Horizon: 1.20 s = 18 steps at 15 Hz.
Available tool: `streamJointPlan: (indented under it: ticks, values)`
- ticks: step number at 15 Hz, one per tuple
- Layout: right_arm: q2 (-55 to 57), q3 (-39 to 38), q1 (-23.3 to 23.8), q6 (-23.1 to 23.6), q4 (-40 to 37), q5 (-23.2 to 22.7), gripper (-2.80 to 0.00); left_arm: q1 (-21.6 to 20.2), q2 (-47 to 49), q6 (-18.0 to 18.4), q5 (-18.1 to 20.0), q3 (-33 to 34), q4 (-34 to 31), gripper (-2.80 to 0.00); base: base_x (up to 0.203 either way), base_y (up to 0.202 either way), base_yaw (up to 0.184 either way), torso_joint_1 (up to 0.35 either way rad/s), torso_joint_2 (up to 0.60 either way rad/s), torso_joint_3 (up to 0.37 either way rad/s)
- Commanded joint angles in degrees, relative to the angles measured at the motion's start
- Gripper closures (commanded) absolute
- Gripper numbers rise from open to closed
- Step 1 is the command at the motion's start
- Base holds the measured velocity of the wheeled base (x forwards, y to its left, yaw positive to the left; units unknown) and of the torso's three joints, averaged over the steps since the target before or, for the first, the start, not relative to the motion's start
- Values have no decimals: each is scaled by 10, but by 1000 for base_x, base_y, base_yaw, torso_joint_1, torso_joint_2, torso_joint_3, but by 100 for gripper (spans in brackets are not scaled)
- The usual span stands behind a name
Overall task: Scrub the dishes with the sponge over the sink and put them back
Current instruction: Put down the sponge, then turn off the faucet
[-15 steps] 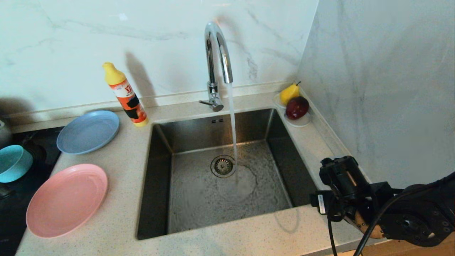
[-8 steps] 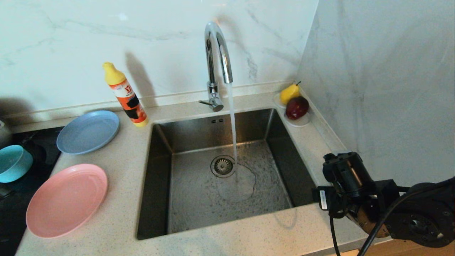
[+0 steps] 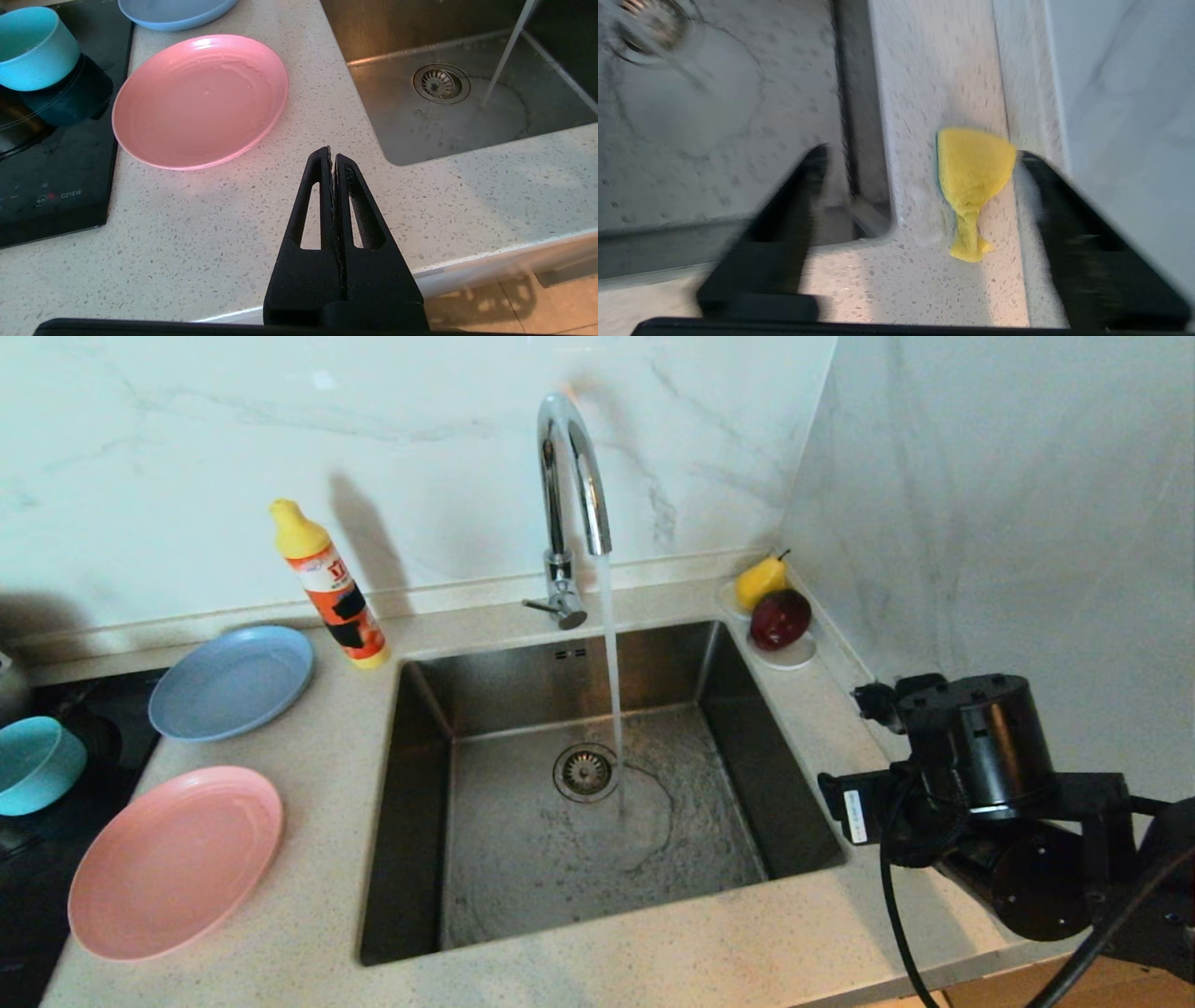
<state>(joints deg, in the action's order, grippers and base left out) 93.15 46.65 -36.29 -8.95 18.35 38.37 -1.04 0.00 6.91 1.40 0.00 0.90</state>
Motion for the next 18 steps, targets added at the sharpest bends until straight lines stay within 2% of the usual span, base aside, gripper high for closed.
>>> streamJointPlan:
  ticks: [1, 5, 8, 13, 15, 18]
  values:
    - [-44, -2, -13, 1, 1, 0, 0, 0, 1, 0, 0, 10, 1, 0, 0, 0, 0, 0, 0, 0]
    - [-118, -3, -36, 1, 4, -27, 0, 0, 1, 0, 0, 10, 0, 0, 0, 0, 0, 0, 0, 0]
    - [-198, -12, -41, 29, 20, -100, 0, 0, 1, 0, 0, 10, 1, 0, 0, 0, 0, 0, 0, 0]
    - [-355, -88, -7, 93, 25, -328, 0, 0, 1, 0, 0, 10, 0, 0, 0, 0, 0, 0, 0, 0]
    - [-405, -123, 40, 107, 24, -417, 0, 0, 1, 0, 0, 10, 0, 0, 0, 0, 0, 0, 0, 0]
    - [-482, -158, 139, 111, 4, -570, 0, 0, 1, 0, 0, 10, 1, 0, 0, 0, 0, 0, 0, 0]
